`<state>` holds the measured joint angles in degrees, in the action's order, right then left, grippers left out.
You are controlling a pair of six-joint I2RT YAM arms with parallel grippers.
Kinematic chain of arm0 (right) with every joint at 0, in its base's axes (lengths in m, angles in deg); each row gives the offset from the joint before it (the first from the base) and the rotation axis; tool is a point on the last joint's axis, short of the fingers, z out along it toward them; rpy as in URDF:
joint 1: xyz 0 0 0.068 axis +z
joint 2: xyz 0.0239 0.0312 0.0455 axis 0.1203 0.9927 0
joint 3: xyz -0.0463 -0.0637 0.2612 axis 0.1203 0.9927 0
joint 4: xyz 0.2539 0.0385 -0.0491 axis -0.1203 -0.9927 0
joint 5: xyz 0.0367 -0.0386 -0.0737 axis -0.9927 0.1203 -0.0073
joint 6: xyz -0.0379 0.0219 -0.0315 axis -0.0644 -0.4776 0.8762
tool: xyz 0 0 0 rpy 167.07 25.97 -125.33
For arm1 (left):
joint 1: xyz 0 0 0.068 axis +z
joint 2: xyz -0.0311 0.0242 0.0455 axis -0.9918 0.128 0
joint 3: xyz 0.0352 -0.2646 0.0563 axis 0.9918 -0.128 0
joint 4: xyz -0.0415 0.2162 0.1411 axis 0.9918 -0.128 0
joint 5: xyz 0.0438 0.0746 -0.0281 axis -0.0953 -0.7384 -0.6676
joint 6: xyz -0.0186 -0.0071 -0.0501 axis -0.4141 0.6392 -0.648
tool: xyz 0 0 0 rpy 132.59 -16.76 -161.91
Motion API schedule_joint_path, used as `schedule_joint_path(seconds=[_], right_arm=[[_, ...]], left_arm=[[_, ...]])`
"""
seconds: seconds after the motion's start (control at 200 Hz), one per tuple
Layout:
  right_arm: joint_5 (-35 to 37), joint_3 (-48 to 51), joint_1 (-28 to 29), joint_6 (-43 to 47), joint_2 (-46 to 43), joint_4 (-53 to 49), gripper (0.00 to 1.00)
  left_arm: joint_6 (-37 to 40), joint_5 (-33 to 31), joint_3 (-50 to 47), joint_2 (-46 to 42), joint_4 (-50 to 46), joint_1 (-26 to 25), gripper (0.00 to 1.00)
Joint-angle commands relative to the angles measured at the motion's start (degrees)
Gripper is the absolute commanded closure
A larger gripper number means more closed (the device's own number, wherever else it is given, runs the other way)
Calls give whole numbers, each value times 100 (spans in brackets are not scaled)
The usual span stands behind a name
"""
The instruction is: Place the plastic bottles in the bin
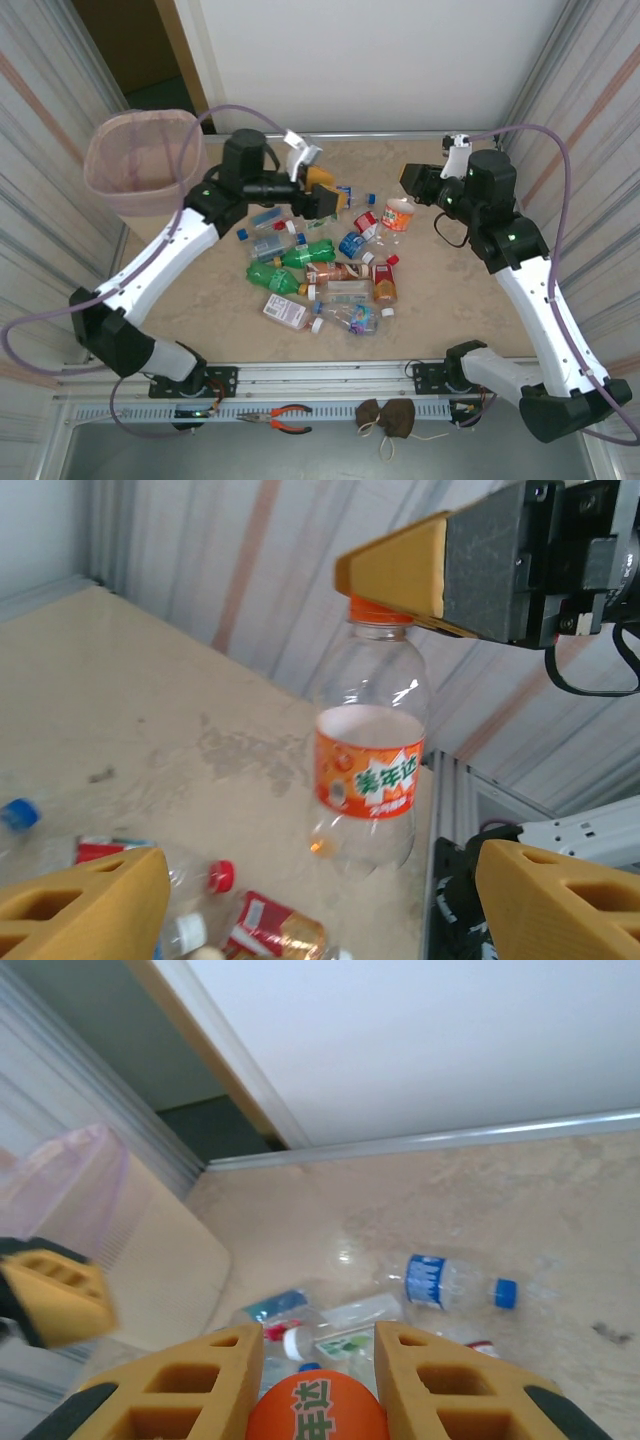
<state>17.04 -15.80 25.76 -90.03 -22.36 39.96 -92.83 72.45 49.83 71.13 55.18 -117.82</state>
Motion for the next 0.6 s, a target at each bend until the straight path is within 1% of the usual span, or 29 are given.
schedule_joint_path(seconds=[0.0,0.105,0.185,0.296,0.386,0.471,0.591], right_arm=[[-201,33,147,-244,-66,483,76],[-244,28,245,-347,-54,603,76],[-279,42,302,-430,-32,688,76],[-287,10,390,-459,27,712,76],[-271,-9,452,-475,59,709,76],[-259,-12,489,-499,70,708,76],[-238,-2,531,-551,81,709,76]], left_arm=[[-278,119,331,259,639,-332,19],[-311,-19,656,603,474,-527,19],[-335,82,856,847,447,-623,19],[-442,235,996,1065,640,-741,20],[-347,329,1181,1206,594,-852,22],[-132,321,1321,1284,439,-951,25],[65,261,1431,1351,245,-1022,33]])
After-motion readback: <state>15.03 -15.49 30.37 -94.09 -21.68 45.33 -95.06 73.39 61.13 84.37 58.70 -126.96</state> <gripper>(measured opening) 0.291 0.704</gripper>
